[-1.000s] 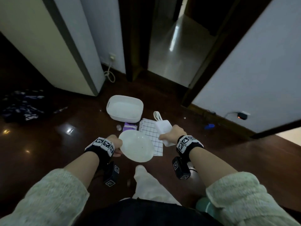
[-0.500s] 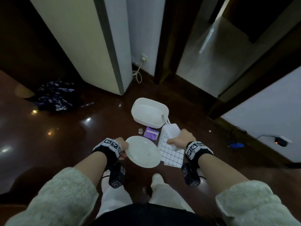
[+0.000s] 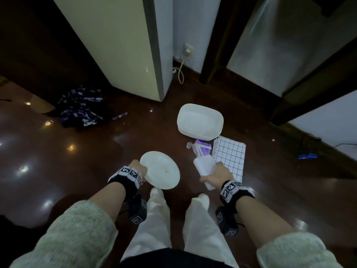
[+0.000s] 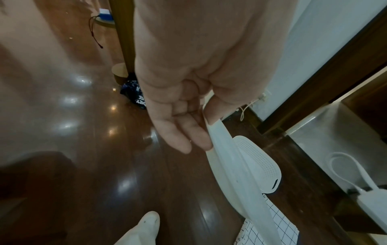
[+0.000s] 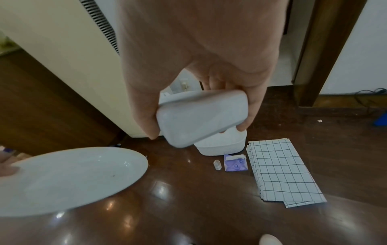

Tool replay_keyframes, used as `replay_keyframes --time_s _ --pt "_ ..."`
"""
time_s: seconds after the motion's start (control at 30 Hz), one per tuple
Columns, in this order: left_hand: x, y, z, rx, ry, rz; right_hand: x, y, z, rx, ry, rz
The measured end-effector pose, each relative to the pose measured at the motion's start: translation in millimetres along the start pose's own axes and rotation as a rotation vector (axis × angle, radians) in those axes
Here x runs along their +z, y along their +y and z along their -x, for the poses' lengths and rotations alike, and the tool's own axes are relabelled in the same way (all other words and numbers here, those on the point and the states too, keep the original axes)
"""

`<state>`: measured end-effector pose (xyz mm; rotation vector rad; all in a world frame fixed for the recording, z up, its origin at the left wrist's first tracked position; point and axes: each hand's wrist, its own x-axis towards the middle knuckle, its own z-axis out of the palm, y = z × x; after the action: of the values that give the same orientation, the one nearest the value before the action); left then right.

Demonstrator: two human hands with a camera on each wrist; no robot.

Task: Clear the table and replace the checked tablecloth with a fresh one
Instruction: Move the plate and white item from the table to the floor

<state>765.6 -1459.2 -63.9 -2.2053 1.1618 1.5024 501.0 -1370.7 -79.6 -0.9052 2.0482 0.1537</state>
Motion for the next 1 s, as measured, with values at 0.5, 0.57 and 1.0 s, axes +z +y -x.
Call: replay_keyframes --time_s 0.5,0.57,1.0 --pt "103 40 -103 -0.085 -0.004 0.243 -4 77 -119 0.096 -0.090 -0.003" --pt "116 40 -131 -0.071 0.008 0.232 10 81 -147 0.078 -0.090 0.017" --pt "192 13 -392 -0.001 0.036 0.043 184 127 -367 -0.033 -0.244 0.239"
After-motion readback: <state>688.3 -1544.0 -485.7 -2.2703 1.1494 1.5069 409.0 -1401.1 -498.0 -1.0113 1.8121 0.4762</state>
